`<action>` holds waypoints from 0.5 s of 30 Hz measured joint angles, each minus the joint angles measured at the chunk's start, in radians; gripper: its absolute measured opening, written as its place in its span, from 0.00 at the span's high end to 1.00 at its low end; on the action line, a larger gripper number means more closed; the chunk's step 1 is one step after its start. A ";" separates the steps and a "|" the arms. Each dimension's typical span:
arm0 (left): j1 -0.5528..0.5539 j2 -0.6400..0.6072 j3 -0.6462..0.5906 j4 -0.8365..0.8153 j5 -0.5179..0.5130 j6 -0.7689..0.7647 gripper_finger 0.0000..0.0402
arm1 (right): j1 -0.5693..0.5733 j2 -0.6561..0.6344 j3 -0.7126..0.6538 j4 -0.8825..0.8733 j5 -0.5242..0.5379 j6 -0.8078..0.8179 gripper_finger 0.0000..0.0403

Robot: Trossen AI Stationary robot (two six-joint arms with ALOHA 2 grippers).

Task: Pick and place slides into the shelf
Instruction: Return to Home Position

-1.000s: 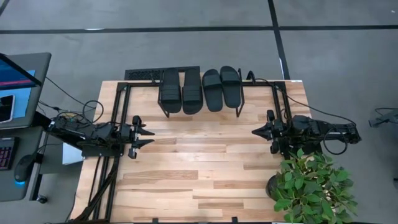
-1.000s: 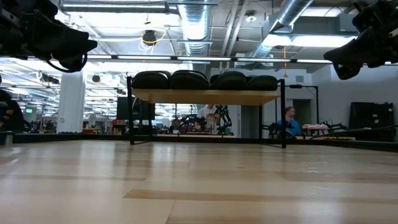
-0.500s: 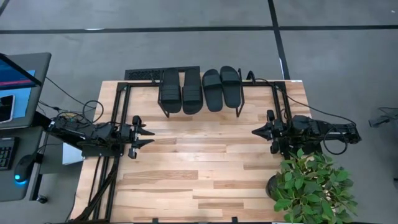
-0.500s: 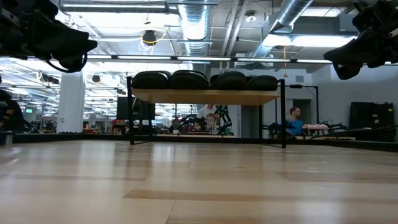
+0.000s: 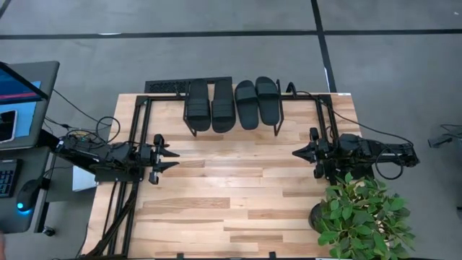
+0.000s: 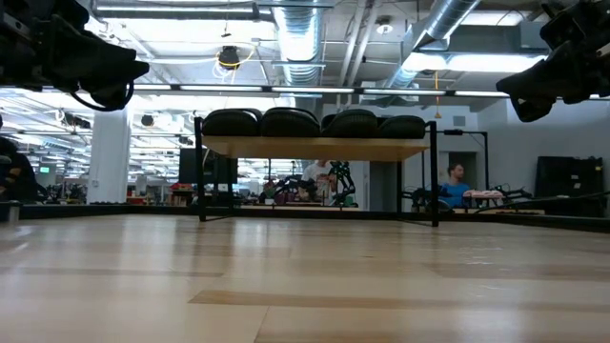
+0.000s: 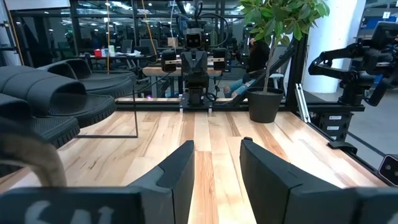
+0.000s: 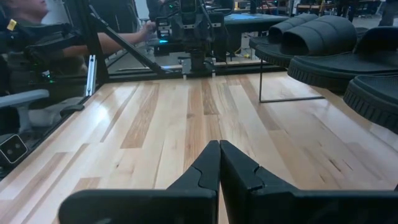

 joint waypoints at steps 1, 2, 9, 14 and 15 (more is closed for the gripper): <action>0.000 0.000 0.000 0.000 0.000 0.001 0.71 | 0.000 0.000 0.000 0.000 0.000 0.000 1.00; 0.000 0.000 0.000 0.000 0.000 0.003 0.71 | 0.000 0.000 0.000 0.000 0.000 0.000 1.00; 0.000 0.000 0.000 0.000 0.000 0.001 0.71 | 0.000 0.000 0.000 0.000 0.000 0.000 1.00; 0.000 0.000 0.000 0.000 0.000 0.002 0.71 | 0.000 0.000 0.000 0.000 0.000 0.000 1.00; 0.000 0.000 0.000 0.000 0.000 0.000 0.71 | 0.000 0.000 0.000 0.000 0.000 0.000 1.00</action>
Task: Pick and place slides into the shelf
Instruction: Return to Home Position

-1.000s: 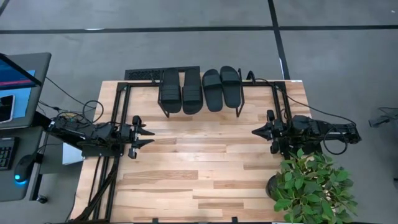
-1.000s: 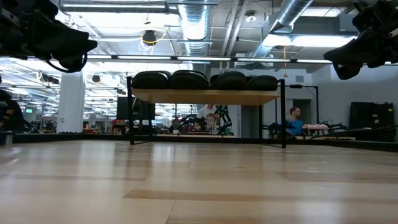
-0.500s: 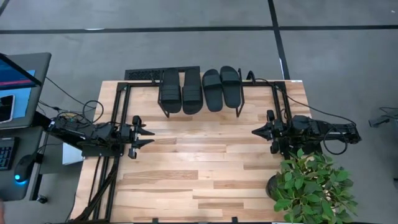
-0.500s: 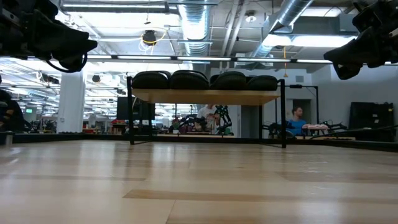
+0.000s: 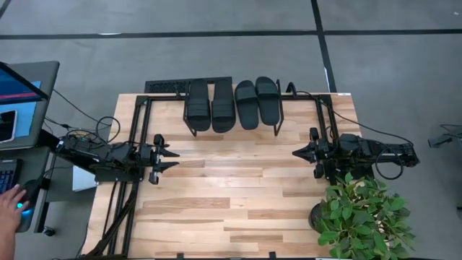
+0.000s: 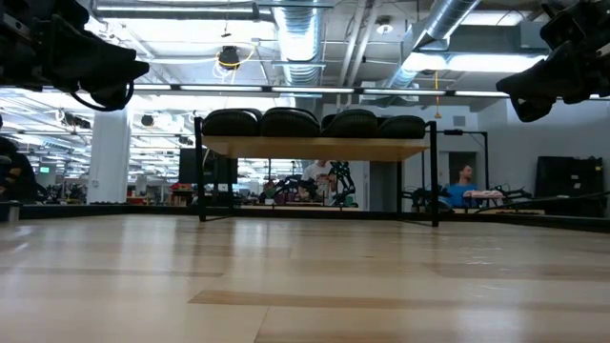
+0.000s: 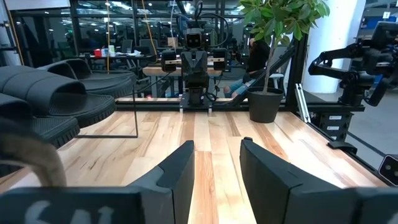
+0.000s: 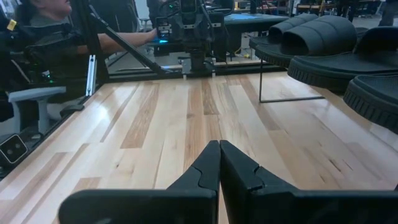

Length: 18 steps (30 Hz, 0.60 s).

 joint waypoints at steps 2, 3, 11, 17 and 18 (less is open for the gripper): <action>0.000 0.000 0.000 0.000 0.000 0.002 0.71 | 0.000 0.000 0.000 0.000 0.000 0.000 1.00; 0.000 0.000 0.000 0.000 0.000 0.006 0.71 | 0.000 0.000 0.000 0.000 0.000 0.000 1.00; 0.000 0.000 0.000 0.000 0.000 0.005 0.71 | 0.000 0.000 0.000 0.000 0.000 0.000 1.00; 0.000 0.000 0.000 0.000 0.000 0.000 0.71 | 0.000 0.000 0.000 0.000 0.000 0.000 1.00; 0.000 0.000 0.000 0.000 0.000 0.001 0.71 | 0.000 0.000 0.000 0.000 0.000 0.000 1.00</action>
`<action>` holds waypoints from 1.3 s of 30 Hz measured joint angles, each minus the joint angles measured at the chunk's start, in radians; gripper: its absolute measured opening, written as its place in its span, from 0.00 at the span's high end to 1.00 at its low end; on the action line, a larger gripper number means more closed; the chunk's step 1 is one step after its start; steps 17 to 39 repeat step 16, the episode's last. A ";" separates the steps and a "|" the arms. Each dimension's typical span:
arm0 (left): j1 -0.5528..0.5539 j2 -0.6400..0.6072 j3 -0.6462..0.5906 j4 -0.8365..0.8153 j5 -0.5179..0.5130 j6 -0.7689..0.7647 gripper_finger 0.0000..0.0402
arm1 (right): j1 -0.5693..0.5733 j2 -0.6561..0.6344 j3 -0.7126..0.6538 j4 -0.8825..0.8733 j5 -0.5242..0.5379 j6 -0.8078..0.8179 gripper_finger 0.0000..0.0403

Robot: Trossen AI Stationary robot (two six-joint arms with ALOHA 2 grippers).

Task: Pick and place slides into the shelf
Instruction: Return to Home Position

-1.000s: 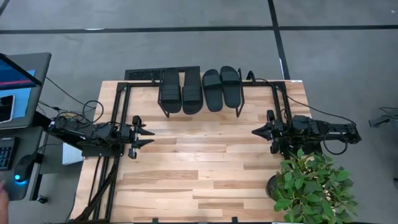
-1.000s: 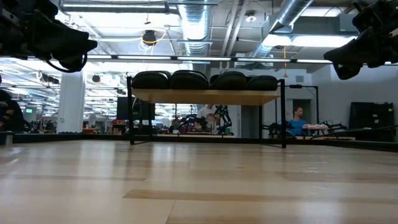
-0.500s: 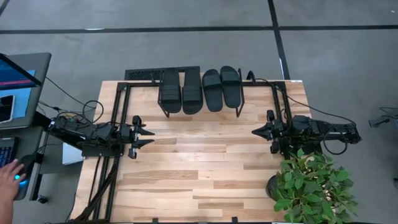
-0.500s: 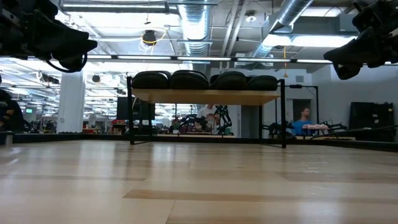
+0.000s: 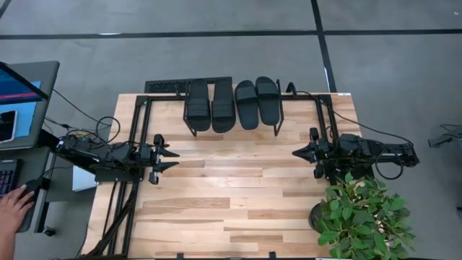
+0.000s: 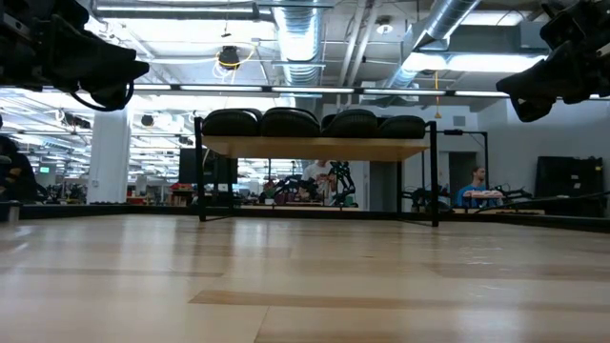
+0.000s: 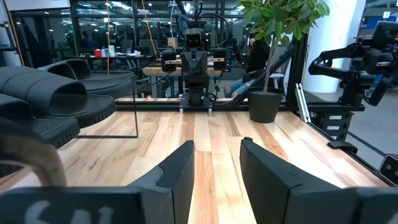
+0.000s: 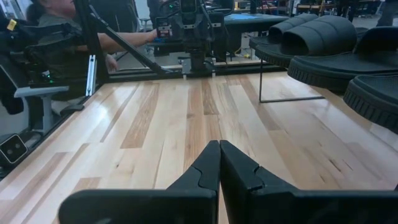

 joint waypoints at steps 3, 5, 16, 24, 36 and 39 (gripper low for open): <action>0.000 0.000 0.000 0.000 0.000 0.007 0.71 | 0.000 0.000 0.000 0.000 0.000 0.000 1.00; 0.000 0.000 0.000 0.000 0.000 0.001 0.71 | 0.000 0.000 0.000 0.000 0.000 0.000 1.00; 0.000 0.000 0.000 0.000 0.000 0.003 0.71 | 0.000 0.000 0.000 0.000 0.000 0.000 1.00; 0.000 0.000 0.000 0.000 0.000 0.003 0.71 | 0.000 0.000 0.000 0.000 0.000 0.000 1.00; 0.000 0.000 0.000 0.000 0.000 0.003 0.71 | 0.000 0.000 0.000 0.000 0.000 0.000 1.00; 0.000 0.000 0.000 0.000 0.000 0.003 0.71 | 0.000 0.000 0.000 0.000 0.000 0.000 1.00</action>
